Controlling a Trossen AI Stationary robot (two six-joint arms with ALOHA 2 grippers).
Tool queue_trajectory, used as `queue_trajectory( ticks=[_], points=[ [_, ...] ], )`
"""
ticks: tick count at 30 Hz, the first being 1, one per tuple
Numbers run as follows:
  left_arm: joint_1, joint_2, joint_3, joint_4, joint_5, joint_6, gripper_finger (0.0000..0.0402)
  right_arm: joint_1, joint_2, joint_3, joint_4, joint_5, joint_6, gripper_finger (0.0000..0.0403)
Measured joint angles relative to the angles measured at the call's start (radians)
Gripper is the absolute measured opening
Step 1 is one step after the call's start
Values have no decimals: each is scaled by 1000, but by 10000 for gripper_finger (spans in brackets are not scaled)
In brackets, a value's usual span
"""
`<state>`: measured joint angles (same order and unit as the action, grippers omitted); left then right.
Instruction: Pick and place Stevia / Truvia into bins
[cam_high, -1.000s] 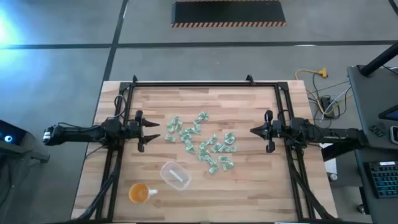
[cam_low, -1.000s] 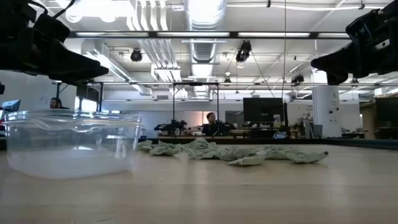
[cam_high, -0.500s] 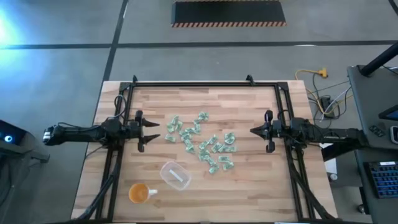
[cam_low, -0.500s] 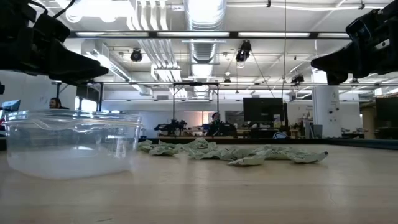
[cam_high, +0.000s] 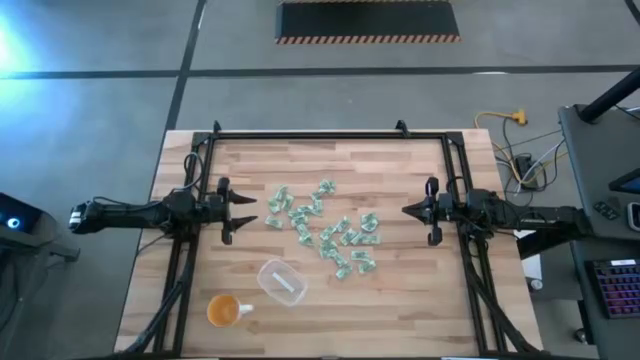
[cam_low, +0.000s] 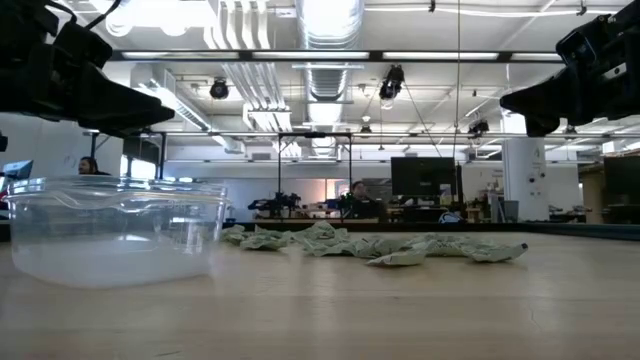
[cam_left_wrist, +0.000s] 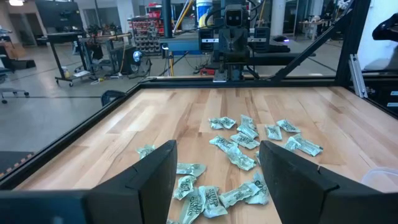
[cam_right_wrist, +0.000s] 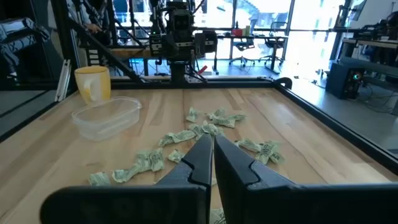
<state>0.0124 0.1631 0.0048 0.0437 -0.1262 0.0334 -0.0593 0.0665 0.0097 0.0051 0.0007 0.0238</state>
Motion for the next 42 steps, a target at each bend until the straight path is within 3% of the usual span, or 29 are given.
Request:
queue_trajectory(
  ticks=[25, 35, 42],
  points=[
    [0, 0, 0, 0, 0, 0, 212, 0, 0, 0, 0, 0, 2, 9],
    [0, 0, 0, 0, 0, 0, 212, 0, 0, 0, 42, 0, -93, 9],
    [0, 0, 0, 0, 0, 0, 212, 0, 0, 0, 42, 0, -26, 9]
  ],
)
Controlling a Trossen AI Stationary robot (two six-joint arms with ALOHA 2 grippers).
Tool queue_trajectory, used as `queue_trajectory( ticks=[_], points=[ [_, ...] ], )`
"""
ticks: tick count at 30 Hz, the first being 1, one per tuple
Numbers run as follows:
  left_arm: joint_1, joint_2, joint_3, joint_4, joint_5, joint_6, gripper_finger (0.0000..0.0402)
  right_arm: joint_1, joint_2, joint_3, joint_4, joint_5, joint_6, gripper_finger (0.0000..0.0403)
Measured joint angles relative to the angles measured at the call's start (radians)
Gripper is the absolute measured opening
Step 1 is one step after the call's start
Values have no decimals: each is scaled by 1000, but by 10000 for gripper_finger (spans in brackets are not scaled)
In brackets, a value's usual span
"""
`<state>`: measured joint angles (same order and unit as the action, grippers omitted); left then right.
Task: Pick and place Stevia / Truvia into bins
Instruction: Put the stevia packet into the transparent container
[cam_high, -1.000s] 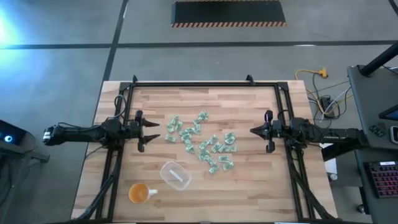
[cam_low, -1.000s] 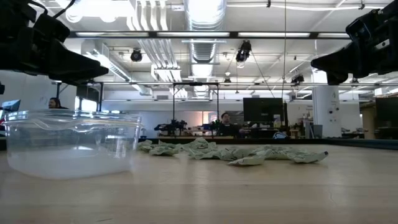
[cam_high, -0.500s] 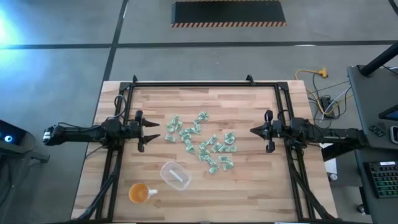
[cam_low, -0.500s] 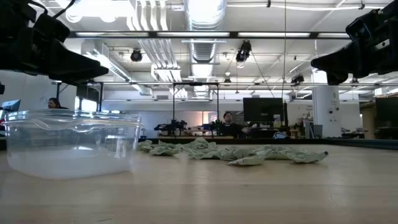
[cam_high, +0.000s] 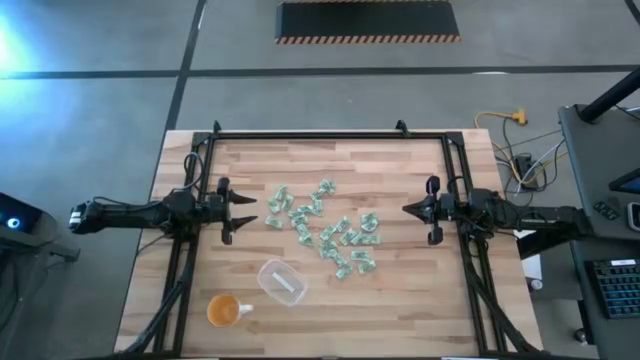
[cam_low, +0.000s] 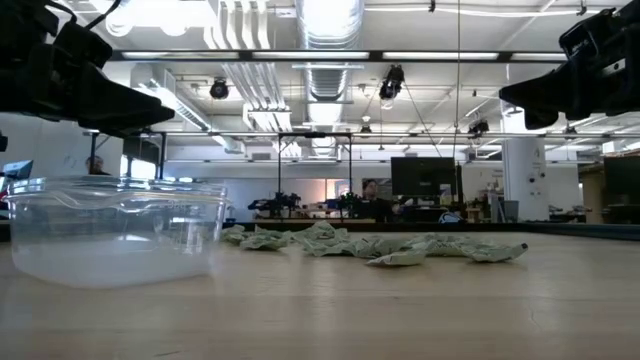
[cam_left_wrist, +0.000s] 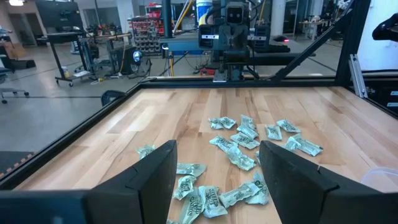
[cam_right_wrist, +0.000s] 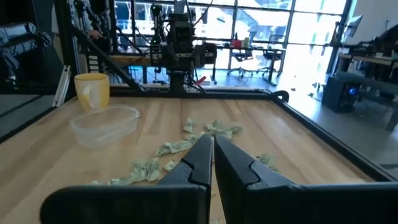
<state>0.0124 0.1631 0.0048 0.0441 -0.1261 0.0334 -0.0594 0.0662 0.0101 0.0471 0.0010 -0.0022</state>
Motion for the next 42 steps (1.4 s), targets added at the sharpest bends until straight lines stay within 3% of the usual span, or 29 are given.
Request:
queue_trajectory(
  ticks=[9, 17, 21, 26, 29, 33, 42],
  points=[
    [0, 0, 0, 0, 0, 0, 212, 0, 0, 0, -1, 2, -172, 9],
    [0, 0, 0, 9, -3, 12, 212, 0, 0, 0, -10, 2, -174, 9],
    [0, 0, 0, 104, -3, 69, 212, 0, 0, 0, -14, 3, -197, 9],
    [0, 0, 0, 237, -28, -102, 212, 0, 0, 0, -13, 3, -306, 9],
    [0, -1, 0, 315, -42, -21, 212, 0, 0, 0, 14, 3, -328, 9],
    [0, 2, 0, 333, -46, 151, 212, 0, 0, 0, 17, 2, -303, 9],
    [0, 20, 0, 345, -127, 221, 212, 0, 0, 0, -10, 2, -107, 9]
  ],
)
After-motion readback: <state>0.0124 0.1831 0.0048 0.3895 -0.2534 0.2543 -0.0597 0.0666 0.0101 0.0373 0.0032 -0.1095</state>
